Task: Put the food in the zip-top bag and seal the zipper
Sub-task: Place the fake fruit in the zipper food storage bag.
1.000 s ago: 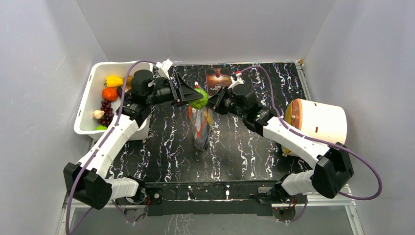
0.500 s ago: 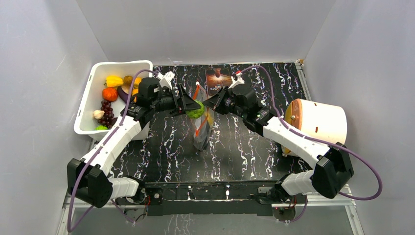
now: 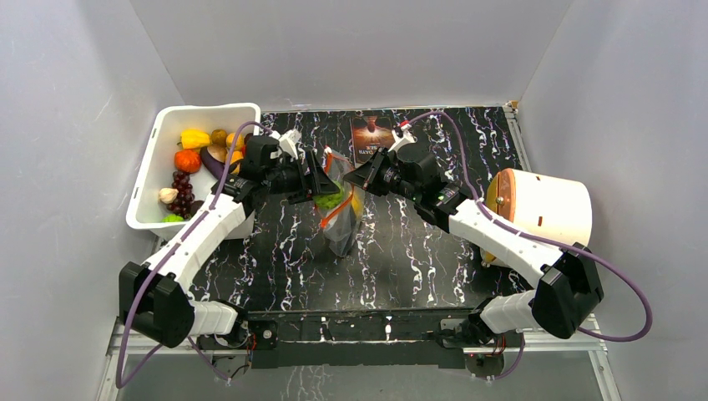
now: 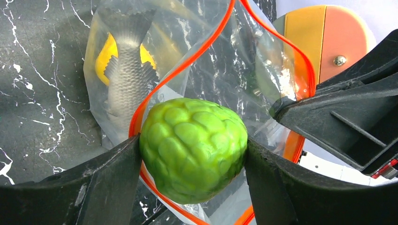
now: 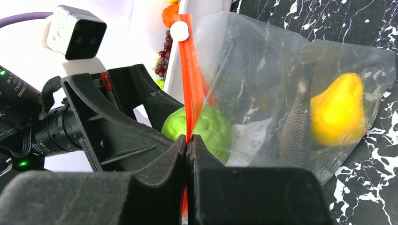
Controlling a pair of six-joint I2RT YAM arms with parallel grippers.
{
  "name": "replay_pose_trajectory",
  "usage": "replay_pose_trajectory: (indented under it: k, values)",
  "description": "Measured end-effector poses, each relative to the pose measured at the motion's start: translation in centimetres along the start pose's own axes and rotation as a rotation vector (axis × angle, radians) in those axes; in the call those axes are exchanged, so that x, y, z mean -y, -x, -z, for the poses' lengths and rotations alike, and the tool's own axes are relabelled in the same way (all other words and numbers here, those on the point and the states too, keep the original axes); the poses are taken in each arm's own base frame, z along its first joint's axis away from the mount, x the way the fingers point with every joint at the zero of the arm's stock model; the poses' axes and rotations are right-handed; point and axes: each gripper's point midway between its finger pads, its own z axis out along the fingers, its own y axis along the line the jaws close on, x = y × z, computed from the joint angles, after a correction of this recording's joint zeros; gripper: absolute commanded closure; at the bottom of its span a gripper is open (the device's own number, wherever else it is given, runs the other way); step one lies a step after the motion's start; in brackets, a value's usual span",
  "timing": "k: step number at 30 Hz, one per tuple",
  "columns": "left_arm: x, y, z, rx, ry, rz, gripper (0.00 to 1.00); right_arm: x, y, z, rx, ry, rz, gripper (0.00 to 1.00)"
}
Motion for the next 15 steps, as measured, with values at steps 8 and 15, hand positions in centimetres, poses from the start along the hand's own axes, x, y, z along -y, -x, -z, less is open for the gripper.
replay_pose_trajectory:
  k: [8,15]
  values:
    - [0.8,0.0,0.3,-0.015,-0.022,0.001,0.02,0.0,0.0,0.0,0.0,0.0,0.002,1.0]
    - [1.6,-0.1,0.9,-0.019,-0.05,-0.003,0.04,0.0,0.0,0.0,0.001,0.0,0.012,1.0]
